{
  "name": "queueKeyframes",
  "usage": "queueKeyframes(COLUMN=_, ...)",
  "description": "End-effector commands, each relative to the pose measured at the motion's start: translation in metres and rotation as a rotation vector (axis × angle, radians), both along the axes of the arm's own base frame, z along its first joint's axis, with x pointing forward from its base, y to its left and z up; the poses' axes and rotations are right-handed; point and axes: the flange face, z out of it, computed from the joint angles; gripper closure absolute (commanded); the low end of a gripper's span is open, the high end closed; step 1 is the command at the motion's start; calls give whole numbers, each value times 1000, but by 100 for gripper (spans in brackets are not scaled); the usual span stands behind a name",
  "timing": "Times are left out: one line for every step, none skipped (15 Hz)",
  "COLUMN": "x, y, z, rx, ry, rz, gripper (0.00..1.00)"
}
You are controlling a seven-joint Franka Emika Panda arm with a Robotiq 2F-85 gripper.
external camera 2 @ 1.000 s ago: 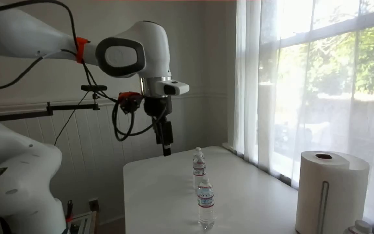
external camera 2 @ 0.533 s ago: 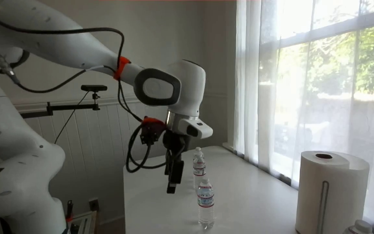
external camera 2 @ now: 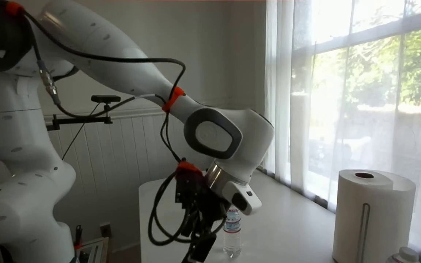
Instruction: Put the orange toy man upright on the far right water bottle
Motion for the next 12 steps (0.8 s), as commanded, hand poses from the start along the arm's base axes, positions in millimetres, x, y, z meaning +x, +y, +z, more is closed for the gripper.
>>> queueKeyframes(x=4, y=-19, z=-37, rx=22, ry=103, rz=23, gripper=0)
queueKeyframes(x=4, y=-20, z=-49, rx=26, ry=115, rz=25, gripper=0)
queueKeyframes(x=4, y=-21, z=-61, rx=40, ry=131, rz=24, gripper=0)
queueKeyframes(x=5, y=-22, z=-72, rx=48, ry=142, rz=26, gripper=0)
queueKeyframes(x=6, y=-23, z=-82, rx=45, ry=146, rz=18, gripper=0)
queueKeyframes(x=8, y=-23, z=-91, rx=44, ry=138, rz=14, gripper=0)
queueKeyframes(x=11, y=-25, z=-99, rx=41, ry=127, rz=5, gripper=0)
queueKeyframes(x=14, y=-26, z=-107, rx=39, ry=105, rz=-1, gripper=0)
queueKeyframes(x=17, y=-27, z=-115, rx=38, ry=87, rz=-4, gripper=0)
queueKeyframes(x=20, y=-28, z=-122, rx=43, ry=70, rz=-8, gripper=0)
queueKeyframes(x=23, y=-28, z=-129, rx=53, ry=53, rz=-18, gripper=0)
queueKeyframes(x=25, y=-27, z=-136, rx=62, ry=40, rz=-25, gripper=0)
